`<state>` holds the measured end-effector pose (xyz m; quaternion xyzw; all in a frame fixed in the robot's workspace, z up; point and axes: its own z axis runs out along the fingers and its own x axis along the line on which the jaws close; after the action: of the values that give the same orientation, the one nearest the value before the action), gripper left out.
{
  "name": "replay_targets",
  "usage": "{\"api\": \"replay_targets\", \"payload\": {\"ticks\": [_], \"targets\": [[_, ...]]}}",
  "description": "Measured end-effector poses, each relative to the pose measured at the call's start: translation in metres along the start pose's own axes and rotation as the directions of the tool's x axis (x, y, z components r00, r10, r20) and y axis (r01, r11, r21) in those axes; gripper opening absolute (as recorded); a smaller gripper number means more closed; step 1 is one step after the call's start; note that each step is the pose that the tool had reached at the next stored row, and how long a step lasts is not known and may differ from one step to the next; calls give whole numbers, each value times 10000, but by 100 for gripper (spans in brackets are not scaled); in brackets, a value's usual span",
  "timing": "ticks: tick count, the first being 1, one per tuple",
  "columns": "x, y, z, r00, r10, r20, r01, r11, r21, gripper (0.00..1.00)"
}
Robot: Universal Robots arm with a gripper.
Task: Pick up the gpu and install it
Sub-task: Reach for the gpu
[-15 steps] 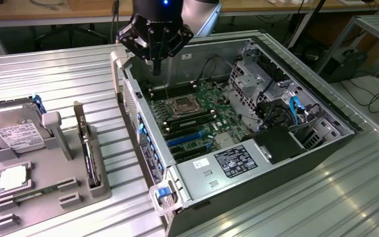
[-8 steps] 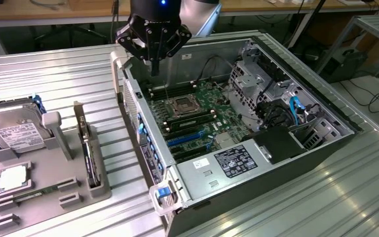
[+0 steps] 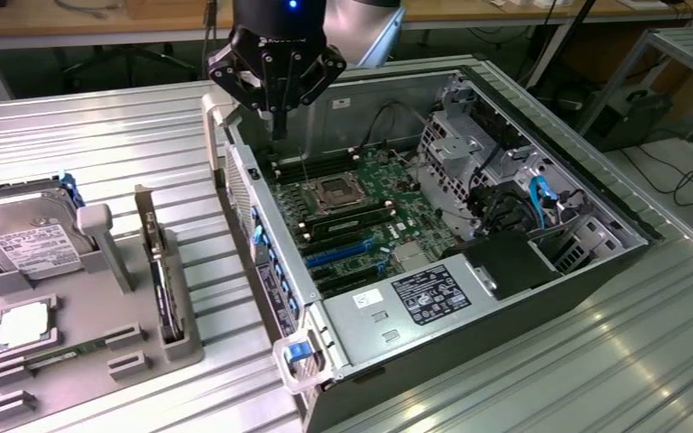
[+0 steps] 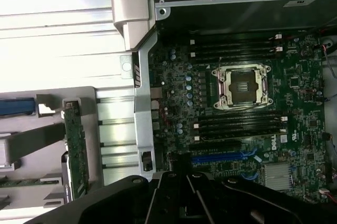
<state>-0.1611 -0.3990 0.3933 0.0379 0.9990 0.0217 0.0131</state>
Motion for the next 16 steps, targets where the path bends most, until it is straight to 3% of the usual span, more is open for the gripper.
{"api": "replay_targets", "payload": {"ticks": [16], "targets": [[103,-10,-3,10000,0,0,0,10000,0,11]]}}
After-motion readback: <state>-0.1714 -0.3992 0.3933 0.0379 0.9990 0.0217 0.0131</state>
